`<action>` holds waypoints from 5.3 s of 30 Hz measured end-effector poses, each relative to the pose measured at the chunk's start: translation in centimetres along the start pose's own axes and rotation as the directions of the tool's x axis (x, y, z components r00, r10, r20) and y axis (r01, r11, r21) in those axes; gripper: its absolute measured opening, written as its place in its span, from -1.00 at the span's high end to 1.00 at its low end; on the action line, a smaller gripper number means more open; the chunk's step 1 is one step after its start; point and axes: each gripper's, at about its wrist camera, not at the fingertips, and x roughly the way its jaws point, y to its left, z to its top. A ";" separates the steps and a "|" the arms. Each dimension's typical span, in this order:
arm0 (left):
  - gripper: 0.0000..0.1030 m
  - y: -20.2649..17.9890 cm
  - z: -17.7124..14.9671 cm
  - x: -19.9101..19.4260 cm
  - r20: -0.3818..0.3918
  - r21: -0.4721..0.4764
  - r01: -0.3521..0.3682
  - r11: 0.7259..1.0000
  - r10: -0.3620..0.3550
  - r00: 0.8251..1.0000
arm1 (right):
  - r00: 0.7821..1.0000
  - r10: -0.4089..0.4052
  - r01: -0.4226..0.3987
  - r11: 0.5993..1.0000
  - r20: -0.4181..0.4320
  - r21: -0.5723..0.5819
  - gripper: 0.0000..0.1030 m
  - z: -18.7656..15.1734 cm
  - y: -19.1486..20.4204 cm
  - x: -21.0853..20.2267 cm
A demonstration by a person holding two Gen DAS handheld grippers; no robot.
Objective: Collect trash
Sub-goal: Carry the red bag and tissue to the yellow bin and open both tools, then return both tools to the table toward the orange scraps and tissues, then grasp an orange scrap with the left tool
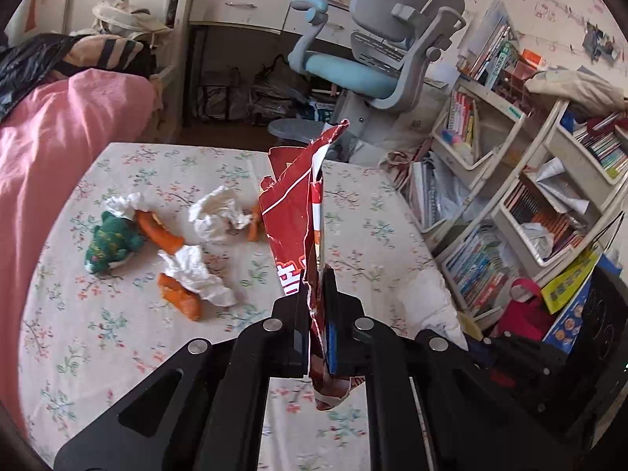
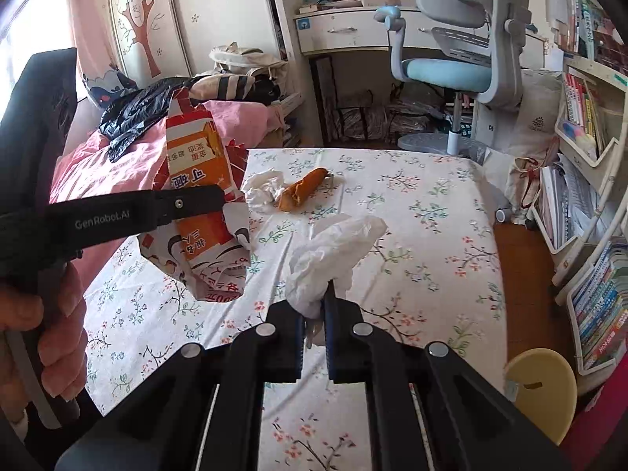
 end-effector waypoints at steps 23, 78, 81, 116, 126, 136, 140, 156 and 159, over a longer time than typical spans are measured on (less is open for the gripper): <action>0.87 -17.6 -6.2 6.1 -0.054 0.012 0.157 0.988 -0.156 0.986 | 0.986 -0.159 0.147 0.970 0.048 0.196 0.82 -4.8 -12.1 -8.1; -0.79 -12.4 -6.8 3.0 0.121 0.099 -0.310 0.946 0.297 0.947 | 0.980 -0.182 0.179 0.983 0.083 0.042 -0.40 -4.2 -7.5 -5.3; -0.80 -10.0 -6.4 2.1 0.128 0.071 -0.333 0.940 0.323 0.938 | 0.983 -0.159 0.160 0.987 0.092 -0.001 -0.42 -3.7 -5.5 -4.4; -0.83 1.4 -4.2 2.2 0.071 -0.081 -0.403 0.912 0.408 0.910 | 0.997 -0.047 0.053 0.992 0.054 -0.113 -0.47 -1.2 1.8 1.8; -0.83 4.2 -3.6 2.4 0.034 -0.157 -0.438 0.885 0.448 0.893 | 0.999 -0.032 0.036 0.990 0.033 -0.136 -0.47 -1.3 2.9 2.3; -0.83 7.1 -2.7 3.7 0.013 -0.203 -0.467 0.861 0.479 0.878 | 1.000 -0.027 0.028 0.991 0.009 -0.131 -0.47 -1.2 2.7 2.6; -0.83 8.0 -1.9 4.9 -0.003 -0.212 -0.466 0.859 0.476 0.880 | 1.000 -0.026 0.025 0.991 -0.001 -0.128 -0.47 -1.2 2.6 2.9; 0.65 4.4 -2.5 9.4 -0.107 -0.025 -0.144 0.989 0.141 0.984 | 0.997 -0.071 0.067 0.992 -0.031 -0.105 -0.47 -1.1 1.3 3.4; 0.65 1.1 -3.7 9.4 -0.231 0.084 0.048 0.995 -0.027 0.973 | 0.995 -0.091 0.087 0.992 -0.042 -0.087 -0.47 -1.1 0.8 3.5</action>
